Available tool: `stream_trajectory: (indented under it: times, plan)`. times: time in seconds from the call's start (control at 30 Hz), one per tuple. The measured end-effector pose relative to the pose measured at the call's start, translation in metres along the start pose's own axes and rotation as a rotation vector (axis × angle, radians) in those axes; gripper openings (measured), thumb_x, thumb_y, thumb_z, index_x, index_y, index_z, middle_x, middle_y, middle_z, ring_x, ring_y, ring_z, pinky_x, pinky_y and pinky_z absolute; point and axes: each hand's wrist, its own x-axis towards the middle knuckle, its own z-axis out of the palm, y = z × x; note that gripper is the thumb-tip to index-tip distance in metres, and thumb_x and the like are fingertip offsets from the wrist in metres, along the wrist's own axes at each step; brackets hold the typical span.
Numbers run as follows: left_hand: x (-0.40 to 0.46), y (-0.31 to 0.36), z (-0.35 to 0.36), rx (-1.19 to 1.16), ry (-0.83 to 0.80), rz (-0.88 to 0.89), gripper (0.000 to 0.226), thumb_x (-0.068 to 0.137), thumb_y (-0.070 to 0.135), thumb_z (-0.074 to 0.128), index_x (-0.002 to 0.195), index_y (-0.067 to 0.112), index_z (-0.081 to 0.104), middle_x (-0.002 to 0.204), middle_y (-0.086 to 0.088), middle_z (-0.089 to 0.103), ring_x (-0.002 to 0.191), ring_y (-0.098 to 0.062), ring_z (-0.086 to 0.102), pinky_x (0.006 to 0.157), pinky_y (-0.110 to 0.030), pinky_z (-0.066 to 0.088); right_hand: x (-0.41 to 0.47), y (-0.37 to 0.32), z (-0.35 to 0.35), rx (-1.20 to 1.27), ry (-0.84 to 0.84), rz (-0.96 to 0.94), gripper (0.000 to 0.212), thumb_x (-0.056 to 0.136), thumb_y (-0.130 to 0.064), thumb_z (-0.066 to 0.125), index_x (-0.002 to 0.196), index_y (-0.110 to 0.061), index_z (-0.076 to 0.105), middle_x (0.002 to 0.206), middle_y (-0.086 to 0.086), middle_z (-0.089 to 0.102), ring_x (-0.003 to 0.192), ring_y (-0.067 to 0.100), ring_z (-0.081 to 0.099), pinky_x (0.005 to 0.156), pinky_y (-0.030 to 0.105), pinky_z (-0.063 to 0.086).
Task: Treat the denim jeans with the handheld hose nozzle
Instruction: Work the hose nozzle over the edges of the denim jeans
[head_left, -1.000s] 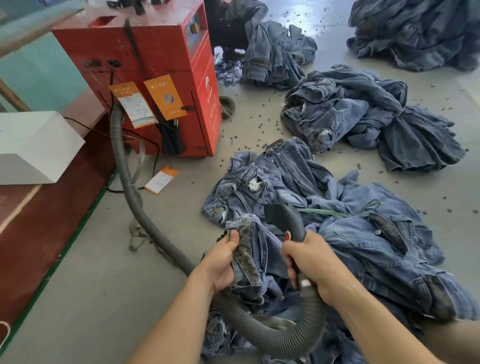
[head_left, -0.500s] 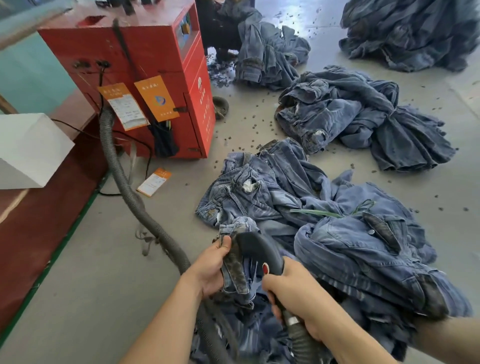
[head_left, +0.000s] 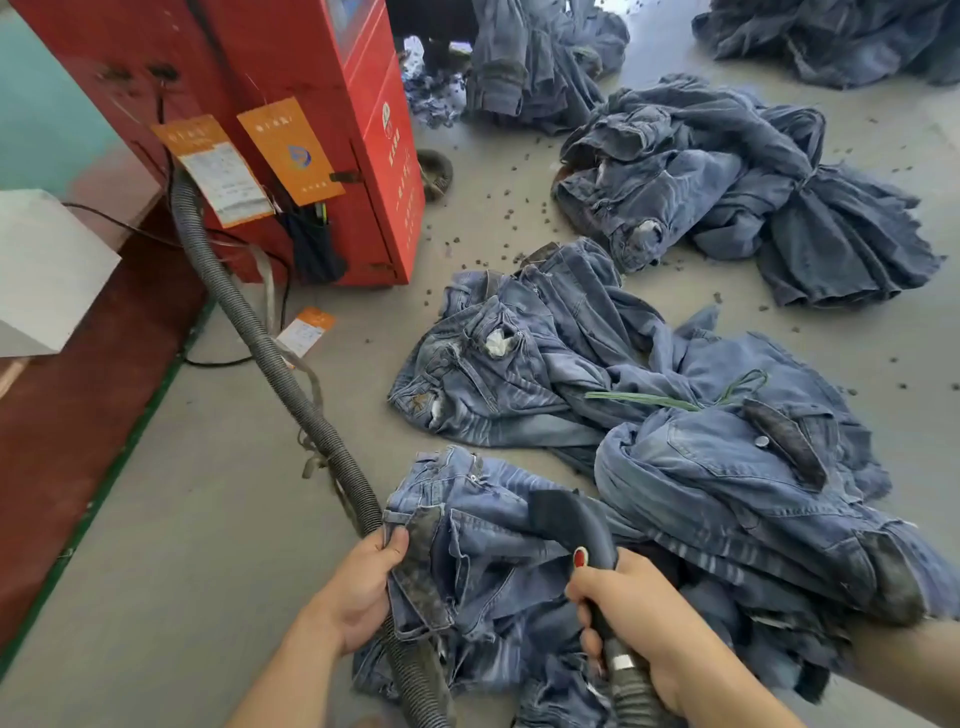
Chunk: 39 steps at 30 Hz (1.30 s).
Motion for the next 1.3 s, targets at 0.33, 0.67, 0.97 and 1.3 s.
stream_trajectory:
  times: [0.33,0.67,0.97,1.3]
  plan:
    - [-0.003,0.005,-0.002,0.011,0.007,-0.007,0.033,0.110,0.017,0.042,0.133,0.004,0.062,0.128,-0.019,0.071,0.126,-0.038,0.063,0.117,-0.056,0.039,0.017,-0.017,0.008,0.079,0.158,-0.098,0.011,0.087,0.000,0.058,0.083,-0.007,0.051,0.057,0.012,0.052,0.041,0.022,0.045,0.043,0.030,0.042]
    - [-0.014,0.017,0.012,-0.081,-0.067,-0.039,0.037,0.110,0.023,0.041,0.137,0.004,0.058,0.129,-0.027,0.068,0.117,-0.044,0.067,0.095,-0.058,0.057,0.018,-0.038,0.024,0.077,0.301,-0.208,0.013,0.092,0.004,0.053,0.082,-0.005,0.051,0.059,0.013,0.048,0.039,0.020,0.044,0.045,0.029,0.040]
    - [-0.013,0.034,0.032,-0.073,-0.143,-0.067,0.039,0.108,0.027,0.046,0.139,0.005,0.055,0.128,-0.029,0.068,0.114,-0.046,0.068,0.082,-0.056,0.061,0.005,-0.023,0.029,-0.092,0.071,-0.116,0.011,0.087,0.003,0.055,0.082,-0.005,0.049,0.055,0.012,0.050,0.038,0.021,0.045,0.042,0.027,0.041]
    - [-0.002,0.098,0.079,-0.184,-0.263,0.092,0.040,0.105,0.020,0.052,0.133,-0.008,0.059,0.129,-0.026,0.067,0.118,-0.035,0.068,0.099,-0.044,0.057,-0.021,-0.033,-0.028,0.125,0.089,-0.228,0.017,0.088,-0.002,0.061,0.084,-0.012,0.048,0.063,0.011,0.052,0.044,0.023,0.045,0.045,0.031,0.042]
